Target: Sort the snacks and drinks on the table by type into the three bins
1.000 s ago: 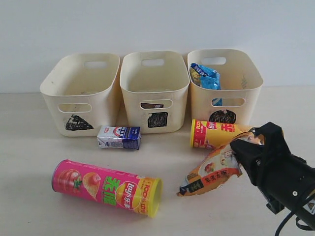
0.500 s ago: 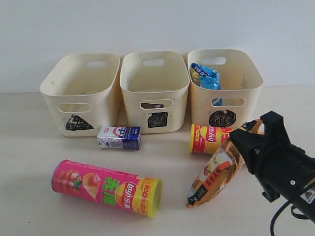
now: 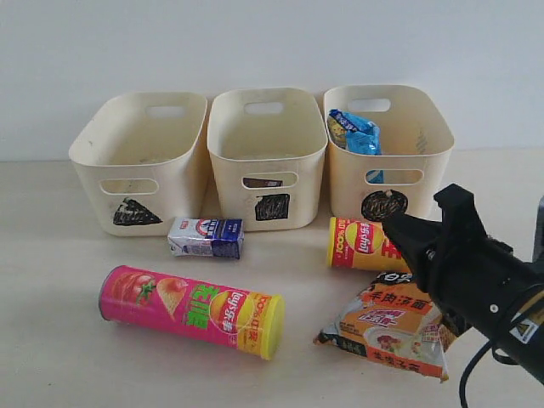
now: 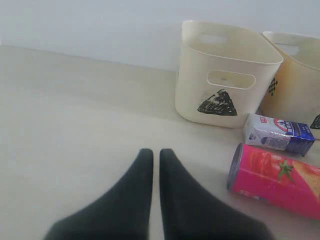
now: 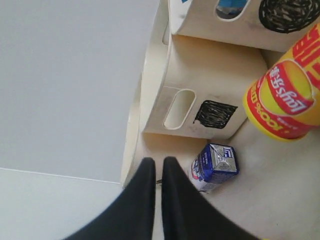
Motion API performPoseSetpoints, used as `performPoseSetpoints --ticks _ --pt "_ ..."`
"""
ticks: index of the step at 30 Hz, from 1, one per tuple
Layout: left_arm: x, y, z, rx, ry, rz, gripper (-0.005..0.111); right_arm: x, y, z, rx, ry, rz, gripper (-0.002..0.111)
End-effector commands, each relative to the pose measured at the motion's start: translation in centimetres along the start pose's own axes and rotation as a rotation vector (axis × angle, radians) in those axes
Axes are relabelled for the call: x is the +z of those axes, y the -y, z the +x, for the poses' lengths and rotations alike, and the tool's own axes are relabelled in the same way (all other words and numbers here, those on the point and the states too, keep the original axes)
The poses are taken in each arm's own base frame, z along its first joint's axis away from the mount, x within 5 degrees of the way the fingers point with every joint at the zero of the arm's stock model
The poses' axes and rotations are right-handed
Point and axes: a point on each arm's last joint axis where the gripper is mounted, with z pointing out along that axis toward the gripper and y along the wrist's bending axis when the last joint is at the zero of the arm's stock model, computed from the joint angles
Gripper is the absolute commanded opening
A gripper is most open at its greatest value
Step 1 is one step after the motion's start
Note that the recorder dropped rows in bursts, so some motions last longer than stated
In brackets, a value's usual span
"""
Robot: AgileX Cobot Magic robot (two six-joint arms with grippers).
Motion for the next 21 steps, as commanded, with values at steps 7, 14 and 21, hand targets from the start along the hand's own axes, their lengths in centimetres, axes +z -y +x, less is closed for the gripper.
performPoseSetpoints --ticks 7,14,21 --pt "0.0 0.0 0.1 -0.006 0.005 0.006 0.004 -0.1 0.3 0.5 -0.061 -0.076 0.042 0.052" --pt "0.0 0.0 0.1 -0.006 0.005 0.006 0.004 -0.7 1.5 -0.5 -0.115 -0.210 0.155 0.053" --pt "0.0 0.0 0.1 -0.006 0.005 0.006 0.004 -2.5 1.1 -3.1 -0.234 -0.344 0.336 0.081"
